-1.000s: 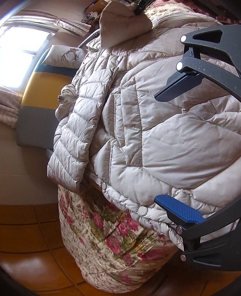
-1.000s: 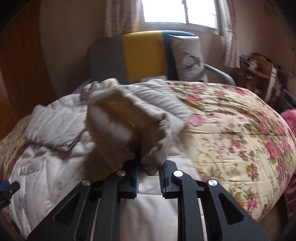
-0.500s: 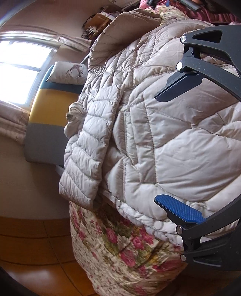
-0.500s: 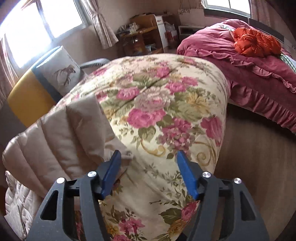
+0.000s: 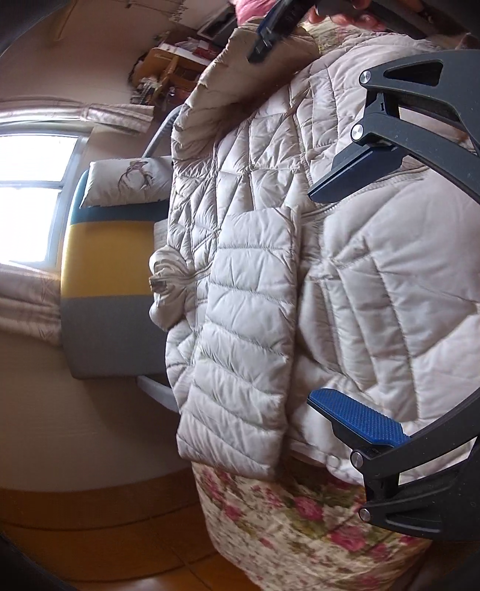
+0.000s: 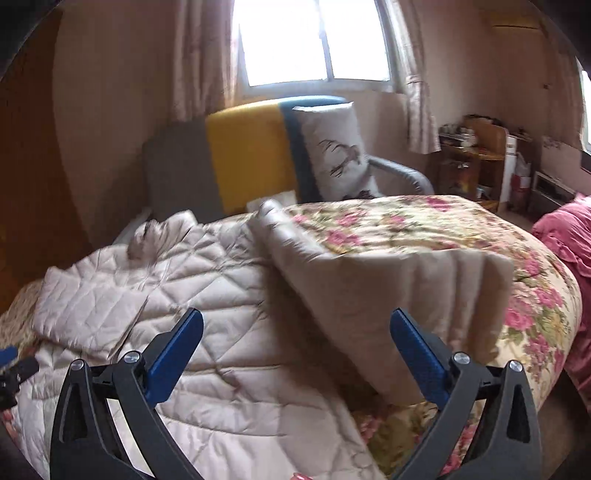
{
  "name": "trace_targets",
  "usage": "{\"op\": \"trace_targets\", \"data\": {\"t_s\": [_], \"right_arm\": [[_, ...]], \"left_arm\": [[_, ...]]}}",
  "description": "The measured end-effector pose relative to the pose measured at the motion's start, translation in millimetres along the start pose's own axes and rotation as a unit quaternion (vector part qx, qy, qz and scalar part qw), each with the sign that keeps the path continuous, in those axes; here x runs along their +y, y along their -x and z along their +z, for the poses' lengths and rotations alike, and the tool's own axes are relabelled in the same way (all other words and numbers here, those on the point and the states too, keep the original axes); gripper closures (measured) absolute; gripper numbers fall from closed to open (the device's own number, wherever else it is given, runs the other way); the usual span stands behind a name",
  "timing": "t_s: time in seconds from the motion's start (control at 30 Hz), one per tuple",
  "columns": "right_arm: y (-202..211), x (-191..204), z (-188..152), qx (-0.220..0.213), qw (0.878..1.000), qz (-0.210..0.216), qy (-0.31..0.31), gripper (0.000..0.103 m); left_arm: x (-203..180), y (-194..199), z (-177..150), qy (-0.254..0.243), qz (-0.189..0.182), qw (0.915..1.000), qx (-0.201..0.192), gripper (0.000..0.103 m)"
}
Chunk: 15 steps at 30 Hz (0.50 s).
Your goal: Fold large clothes
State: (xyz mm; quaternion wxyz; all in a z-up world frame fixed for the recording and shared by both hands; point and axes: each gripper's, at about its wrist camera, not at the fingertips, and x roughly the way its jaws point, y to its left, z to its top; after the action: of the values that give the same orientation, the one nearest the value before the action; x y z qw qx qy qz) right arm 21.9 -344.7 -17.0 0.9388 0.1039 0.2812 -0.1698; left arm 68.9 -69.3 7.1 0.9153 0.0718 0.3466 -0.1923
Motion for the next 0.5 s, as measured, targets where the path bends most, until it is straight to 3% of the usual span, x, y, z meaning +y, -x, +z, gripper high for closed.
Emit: {"op": "trace_targets", "data": {"t_s": [0.13, 0.27, 0.37, 0.4, 0.47, 0.5], "right_arm": [[-48.4, 43.6, 2.1, 0.064, 0.993, -0.055, 0.086, 0.002], [-91.2, 38.8, -11.2, 0.096, 0.99, -0.07, 0.073, 0.002], [-111.8, 25.2, -24.3, 0.121, 0.99, -0.057, 0.048, 0.002], [-113.6, 22.1, -27.5, 0.123, 0.99, -0.05, 0.042, 0.002], [-111.1, 16.9, -28.9, 0.117, 0.992, -0.043, 0.034, 0.002], [-111.3, 14.4, -28.4, 0.117, 0.992, -0.04, 0.032, 0.002]], "left_arm": [[-18.4, -16.0, 11.0, -0.044, 0.001, 0.999, 0.004, 0.004], [-43.7, -38.6, 19.0, -0.126, 0.031, 0.9916, -0.004, 0.004], [-57.6, -63.2, 21.8, -0.17, 0.045, 0.9844, -0.001, 0.005], [-60.6, -72.1, 22.3, -0.182, 0.044, 0.9822, 0.001, 0.008], [-64.8, -87.9, 21.3, -0.202, 0.037, 0.9786, 0.005, 0.026], [-65.3, -100.0, 20.0, -0.209, 0.033, 0.9771, 0.019, 0.029]]}}
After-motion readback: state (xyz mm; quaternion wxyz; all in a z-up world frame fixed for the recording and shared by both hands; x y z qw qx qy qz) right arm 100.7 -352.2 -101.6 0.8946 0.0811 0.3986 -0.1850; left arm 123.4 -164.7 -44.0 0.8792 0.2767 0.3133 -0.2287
